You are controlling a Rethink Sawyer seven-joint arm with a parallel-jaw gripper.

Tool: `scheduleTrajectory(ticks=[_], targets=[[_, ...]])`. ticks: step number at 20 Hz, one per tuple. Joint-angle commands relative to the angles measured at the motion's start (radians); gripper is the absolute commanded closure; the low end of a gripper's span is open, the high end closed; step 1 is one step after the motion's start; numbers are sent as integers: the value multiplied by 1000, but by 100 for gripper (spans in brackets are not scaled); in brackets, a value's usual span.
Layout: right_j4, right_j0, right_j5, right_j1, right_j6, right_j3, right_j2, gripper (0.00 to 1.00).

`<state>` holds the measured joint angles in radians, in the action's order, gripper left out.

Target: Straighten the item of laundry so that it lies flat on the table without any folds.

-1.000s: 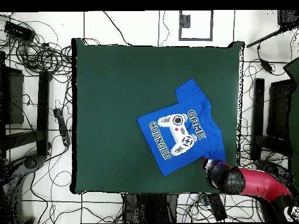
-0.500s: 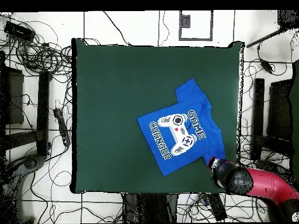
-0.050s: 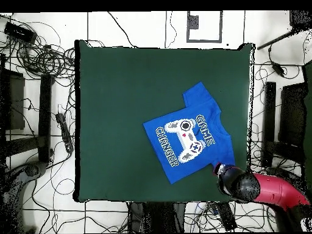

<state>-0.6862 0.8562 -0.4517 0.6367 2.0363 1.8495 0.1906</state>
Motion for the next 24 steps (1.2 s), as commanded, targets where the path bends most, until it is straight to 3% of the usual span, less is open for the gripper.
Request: scheduleTrajectory(ticks=[1, 11, 24], targets=[[40, -67, -76, -44, -50, -29, 101, 0], [42, -118, -30, -137, 11, -113, 85, 0], [74, -193, -14, -178, 73, -163, 51, 0]])
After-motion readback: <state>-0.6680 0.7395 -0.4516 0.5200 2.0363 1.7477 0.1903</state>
